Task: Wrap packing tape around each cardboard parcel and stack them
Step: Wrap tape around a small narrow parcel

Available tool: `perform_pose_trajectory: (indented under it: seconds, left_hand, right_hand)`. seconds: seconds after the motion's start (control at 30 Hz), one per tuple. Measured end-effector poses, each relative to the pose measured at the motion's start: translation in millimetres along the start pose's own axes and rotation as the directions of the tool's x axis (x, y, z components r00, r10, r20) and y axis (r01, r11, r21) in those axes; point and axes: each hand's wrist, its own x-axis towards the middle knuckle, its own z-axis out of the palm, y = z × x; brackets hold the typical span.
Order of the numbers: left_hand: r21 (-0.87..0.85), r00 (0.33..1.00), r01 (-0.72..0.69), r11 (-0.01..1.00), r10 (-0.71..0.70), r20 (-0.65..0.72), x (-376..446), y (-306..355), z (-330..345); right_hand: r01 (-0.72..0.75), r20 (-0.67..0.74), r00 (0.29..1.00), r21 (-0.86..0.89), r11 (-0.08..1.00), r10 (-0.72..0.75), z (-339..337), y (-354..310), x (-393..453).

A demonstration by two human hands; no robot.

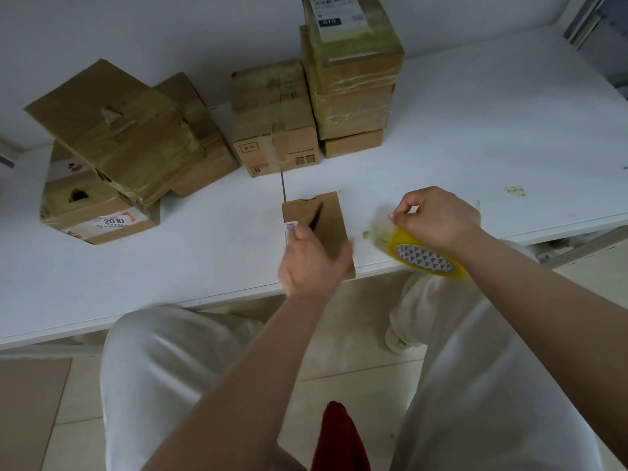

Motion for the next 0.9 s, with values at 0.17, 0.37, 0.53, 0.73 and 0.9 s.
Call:
perform_pose_trajectory:
  seconds: [0.17,0.37,0.53,0.73,0.9]
  left_hand:
    - [-0.035,0.983,0.160,0.986,-0.163,-0.088,35.0,-51.6,-29.1]
    - [0.143,0.993,-0.112,0.983,0.106,0.051,19.2,-9.3,6.8]
    - [0.318,0.985,-0.151,0.936,0.117,0.123,12.7,12.7,39.0]
    - [0.336,0.971,-0.176,0.925,0.108,0.212,18.0,15.0,32.9]
    - [-0.093,0.970,-0.117,0.989,0.134,0.205,20.2,11.9,4.8]
  right_hand:
    - [0.011,0.010,1.000,-0.022,1.000,-0.010,0.4,-2.1,2.8]
    - [-0.003,0.010,1.000,-0.015,1.000,0.003,0.3,-0.2,4.6]
    - [0.015,0.015,1.000,-0.031,0.999,-0.014,3.4,0.3,6.8]
    - [0.021,0.038,0.999,0.021,1.000,-0.022,0.5,5.5,5.3]
    - [0.052,0.077,0.994,0.261,0.964,-0.075,-5.2,13.9,-2.5]
